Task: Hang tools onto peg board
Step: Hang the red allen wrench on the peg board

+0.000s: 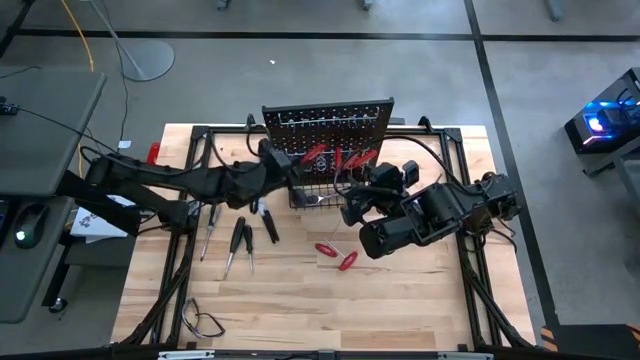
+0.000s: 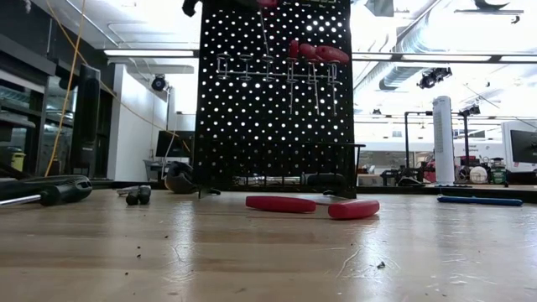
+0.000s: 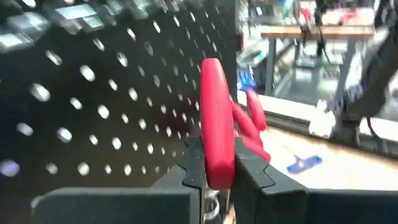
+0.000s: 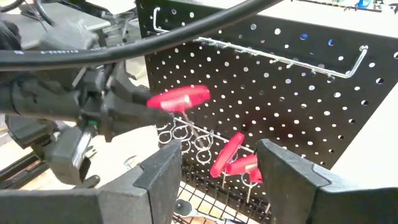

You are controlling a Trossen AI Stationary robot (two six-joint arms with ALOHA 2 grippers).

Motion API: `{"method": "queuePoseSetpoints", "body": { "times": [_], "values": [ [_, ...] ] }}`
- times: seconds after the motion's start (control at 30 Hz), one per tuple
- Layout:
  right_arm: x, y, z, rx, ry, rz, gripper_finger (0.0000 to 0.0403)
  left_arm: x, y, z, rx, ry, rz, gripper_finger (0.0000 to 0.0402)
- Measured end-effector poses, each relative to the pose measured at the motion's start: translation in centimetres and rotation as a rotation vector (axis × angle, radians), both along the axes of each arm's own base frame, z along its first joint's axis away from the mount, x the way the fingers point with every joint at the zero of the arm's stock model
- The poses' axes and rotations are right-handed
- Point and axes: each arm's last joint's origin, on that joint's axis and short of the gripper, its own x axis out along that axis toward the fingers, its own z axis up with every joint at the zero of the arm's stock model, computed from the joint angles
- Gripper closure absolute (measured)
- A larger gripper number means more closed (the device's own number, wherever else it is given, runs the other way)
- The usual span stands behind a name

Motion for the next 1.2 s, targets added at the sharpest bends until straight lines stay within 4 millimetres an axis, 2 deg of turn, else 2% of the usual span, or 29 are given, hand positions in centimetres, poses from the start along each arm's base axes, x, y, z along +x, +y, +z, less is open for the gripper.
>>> {"method": "queuePoseSetpoints", "body": {
  "times": [0.17, 0.63, 0.93, 1.1, 1.2],
  "values": [
    [0.0, 0.0, 0.0, 0.0, -0.001, 0.0, 0.0203, 0.0, 0.4, -1.2, -0.062, 0.081, -0.037, 0.0371],
    [0.1, 0.1, 0.0, 0.009, -0.006, 0.003, 0.0203, 0.1, 1.5, -1.2, -0.039, 0.12, -0.094, 0.0368],
    [0.1, 0.0, 0.0, 0.022, -0.023, -0.006, 0.0203, 0.1, 2.0, -1.2, -0.038, 0.116, -0.078, 0.0233],
    [0.0, 0.2, 0.0, 0.026, -0.02, 0.0, 0.0203, -0.2, 1.5, -1.0, -0.066, 0.103, -0.099, 0.0194],
    [-0.1, 0.7, -0.2, 0.062, 0.067, 0.085, 0.0203, -1.5, 0.6, -0.1, -0.124, 0.073, -0.161, 0.0188]
  ]
}}
